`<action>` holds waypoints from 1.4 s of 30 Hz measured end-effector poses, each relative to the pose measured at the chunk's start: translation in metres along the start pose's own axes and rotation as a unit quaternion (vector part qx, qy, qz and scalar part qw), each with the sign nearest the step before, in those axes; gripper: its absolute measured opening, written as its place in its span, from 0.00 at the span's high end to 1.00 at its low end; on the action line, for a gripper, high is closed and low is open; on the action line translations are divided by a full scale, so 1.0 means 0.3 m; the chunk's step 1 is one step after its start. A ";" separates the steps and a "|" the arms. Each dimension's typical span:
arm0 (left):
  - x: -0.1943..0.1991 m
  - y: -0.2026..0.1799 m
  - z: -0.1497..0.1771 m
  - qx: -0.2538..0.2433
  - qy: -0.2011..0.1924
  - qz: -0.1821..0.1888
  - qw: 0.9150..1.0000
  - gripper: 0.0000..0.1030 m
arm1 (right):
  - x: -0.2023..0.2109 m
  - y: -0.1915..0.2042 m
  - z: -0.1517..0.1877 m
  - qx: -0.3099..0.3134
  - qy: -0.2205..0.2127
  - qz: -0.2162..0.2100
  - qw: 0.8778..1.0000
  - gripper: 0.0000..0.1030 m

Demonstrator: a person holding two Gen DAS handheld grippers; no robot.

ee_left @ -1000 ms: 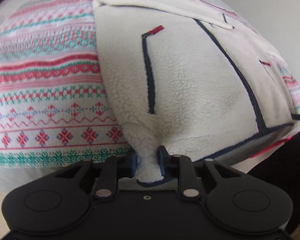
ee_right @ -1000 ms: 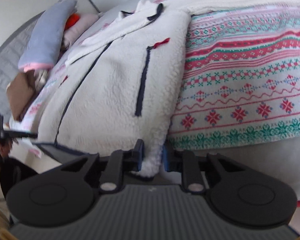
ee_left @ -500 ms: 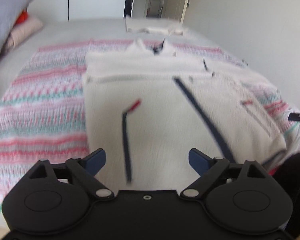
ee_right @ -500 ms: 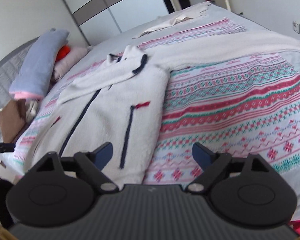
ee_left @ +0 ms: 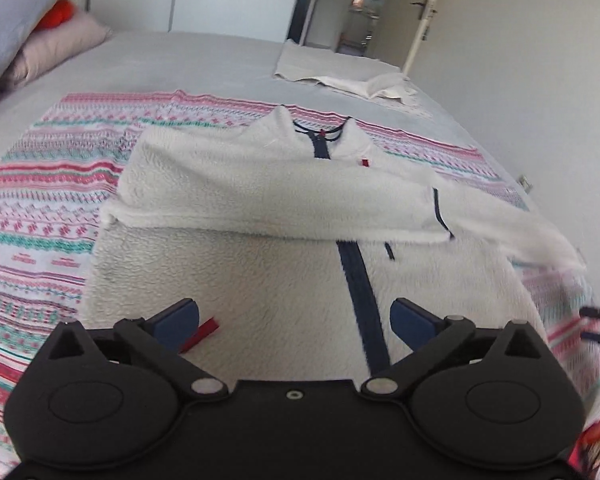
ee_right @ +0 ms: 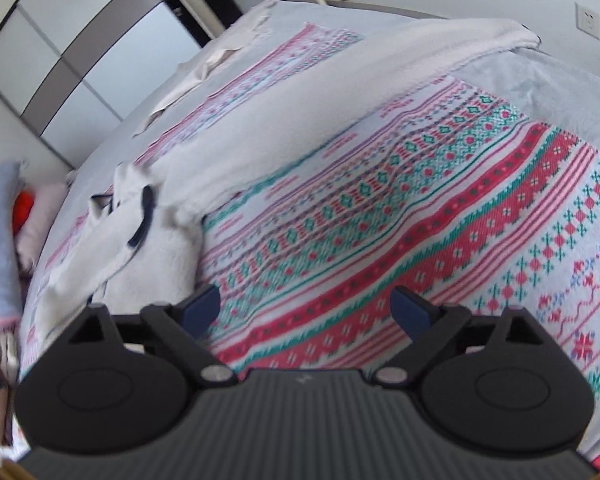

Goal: Fold large clothes

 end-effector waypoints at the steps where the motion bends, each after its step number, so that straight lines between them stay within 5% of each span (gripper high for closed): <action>1: -0.027 -0.007 -0.011 0.011 0.001 -0.004 1.000 0.00 | -0.009 -0.014 -0.020 -0.009 0.000 0.006 1.000 0.09; 11: -0.229 0.023 -0.111 0.068 -0.091 -0.054 0.992 0.00 | -0.124 -0.187 -0.282 -0.092 -0.055 0.030 0.994 0.06; 17: -0.314 0.096 -0.117 0.104 -0.110 -0.059 0.987 0.00 | -0.222 -0.352 -0.429 -0.214 -0.135 0.020 0.967 0.11; 23: -0.360 0.150 -0.126 0.081 -0.131 -0.065 0.986 0.00 | -0.296 -0.417 -0.547 -0.229 -0.183 0.070 0.954 0.41; 25: -0.374 0.172 -0.129 0.084 -0.133 -0.066 0.985 0.00 | -0.313 -0.418 -0.564 -0.215 -0.188 0.092 0.954 0.78; 26: -0.377 0.186 -0.131 0.091 -0.137 -0.067 0.984 0.00 | -0.313 -0.411 -0.570 -0.206 -0.195 0.101 0.954 0.79; 34: -0.374 0.242 -0.152 0.115 -0.136 -0.075 0.981 0.00 | -0.174 -0.179 -0.671 -0.120 -0.274 0.085 0.950 0.87; 42: -0.296 0.260 -0.199 0.076 -0.163 -0.096 0.979 0.00 | -0.011 0.335 -0.751 0.028 -0.297 0.033 0.954 0.87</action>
Point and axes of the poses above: each gripper's, at about its wrist camera, not at the fingertips, and x roughly against the way its jaws point, y to its left, z to its underside, the point moved 10 cm from there along -x, roughly the way its jaws point, and after that the axes turned 4 degrees about x, right-handed, at the moved point
